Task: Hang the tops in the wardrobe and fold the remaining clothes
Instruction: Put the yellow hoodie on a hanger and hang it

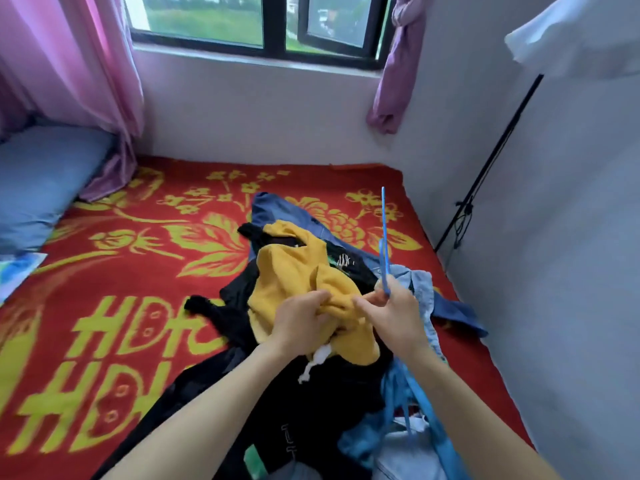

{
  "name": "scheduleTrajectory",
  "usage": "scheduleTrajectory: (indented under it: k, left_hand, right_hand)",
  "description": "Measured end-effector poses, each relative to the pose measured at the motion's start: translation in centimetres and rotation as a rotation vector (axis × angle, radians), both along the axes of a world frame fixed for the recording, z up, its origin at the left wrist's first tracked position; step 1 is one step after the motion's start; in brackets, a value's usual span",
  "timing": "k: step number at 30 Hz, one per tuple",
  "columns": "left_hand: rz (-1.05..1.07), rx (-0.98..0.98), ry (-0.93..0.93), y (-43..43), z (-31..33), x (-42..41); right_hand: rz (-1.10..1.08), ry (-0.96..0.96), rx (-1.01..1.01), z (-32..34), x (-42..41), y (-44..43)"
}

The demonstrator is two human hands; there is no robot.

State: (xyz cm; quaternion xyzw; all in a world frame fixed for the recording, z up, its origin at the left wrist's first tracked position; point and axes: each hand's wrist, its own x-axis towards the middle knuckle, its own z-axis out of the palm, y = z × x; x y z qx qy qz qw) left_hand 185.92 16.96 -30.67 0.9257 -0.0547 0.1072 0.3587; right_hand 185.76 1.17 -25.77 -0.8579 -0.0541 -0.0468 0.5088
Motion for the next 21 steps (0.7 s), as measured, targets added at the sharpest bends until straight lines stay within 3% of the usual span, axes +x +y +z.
scheduleTrajectory:
  k: [4,8,12,15,17,21]
  left_hand:
    - [0.036,0.103,-0.033,2.9,2.8,-1.1]
    - [0.074,0.055,-0.096,4.2,6.5,-2.0]
    - [0.100,0.016,-0.166,3.2,10.2,-1.8]
    - [0.104,-0.052,-0.195,2.2,12.7,-2.1]
    - [0.067,-0.143,-0.237,2.1,14.5,-2.3]
    - [0.018,-0.345,-0.335,3.4,19.0,-3.2]
  right_hand:
    - [-0.143,0.100,0.260,-0.2,-1.4,-2.1]
    - [-0.195,0.247,0.013,-3.6,-2.3,-3.2]
    - [-0.016,0.396,-0.085,-7.1,-4.4,-1.5]
    - [0.065,0.317,0.097,-7.9,-5.8,0.5]
    - [-0.016,0.199,0.230,-6.9,-5.3,1.7]
    - [-0.150,0.079,0.303,-0.8,-2.9,2.2]
